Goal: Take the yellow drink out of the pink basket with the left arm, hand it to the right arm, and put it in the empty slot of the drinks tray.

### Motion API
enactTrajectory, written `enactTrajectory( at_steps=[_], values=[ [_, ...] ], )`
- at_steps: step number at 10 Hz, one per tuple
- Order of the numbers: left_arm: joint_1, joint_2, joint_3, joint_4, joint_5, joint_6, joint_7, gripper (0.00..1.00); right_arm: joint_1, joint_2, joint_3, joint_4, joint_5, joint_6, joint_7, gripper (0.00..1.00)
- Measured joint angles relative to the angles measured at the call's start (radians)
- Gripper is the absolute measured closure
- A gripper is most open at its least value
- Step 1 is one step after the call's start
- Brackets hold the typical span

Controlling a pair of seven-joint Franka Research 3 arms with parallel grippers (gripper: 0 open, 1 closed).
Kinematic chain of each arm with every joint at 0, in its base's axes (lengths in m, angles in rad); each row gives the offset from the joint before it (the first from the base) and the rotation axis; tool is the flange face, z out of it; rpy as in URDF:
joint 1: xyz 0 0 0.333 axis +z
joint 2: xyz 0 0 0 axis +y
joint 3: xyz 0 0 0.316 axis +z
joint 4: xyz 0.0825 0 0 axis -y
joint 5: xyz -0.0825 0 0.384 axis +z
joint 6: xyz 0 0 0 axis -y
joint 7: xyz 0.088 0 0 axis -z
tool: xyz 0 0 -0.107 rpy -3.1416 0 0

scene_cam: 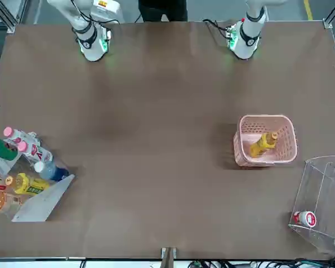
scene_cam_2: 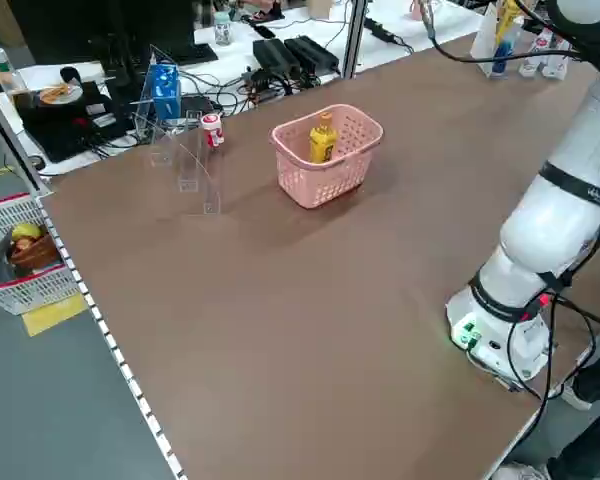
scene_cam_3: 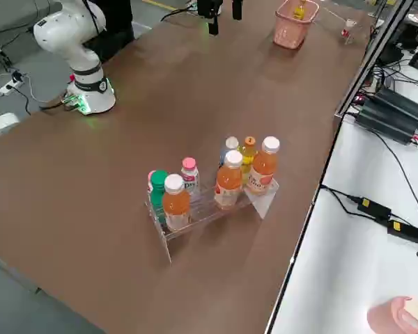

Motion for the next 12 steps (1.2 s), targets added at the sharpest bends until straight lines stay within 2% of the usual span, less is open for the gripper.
enactTrajectory(
  at_steps=[6, 9, 12],
  values=[
    [-0.002, 0.003, 0.0, -0.009, 0.001, 0.0, -0.001, 0.0, 0.0, 0.0, 0.0, 0.0, 0.0, 0.0, 0.0, 0.01],
    [-0.005, 0.044, -0.003, -0.018, 0.001, 0.013, -0.003, 0.0, 0.0, 0.0, 0.0, 0.0, 0.0, 0.0, 0.0, 0.01],
    [-0.006, 0.103, -0.012, -0.028, 0.001, 0.076, -0.002, 0.0, 0.0, 0.0, 0.0, 0.0, 0.0, 0.0, 0.0, 0.01]
  ],
)
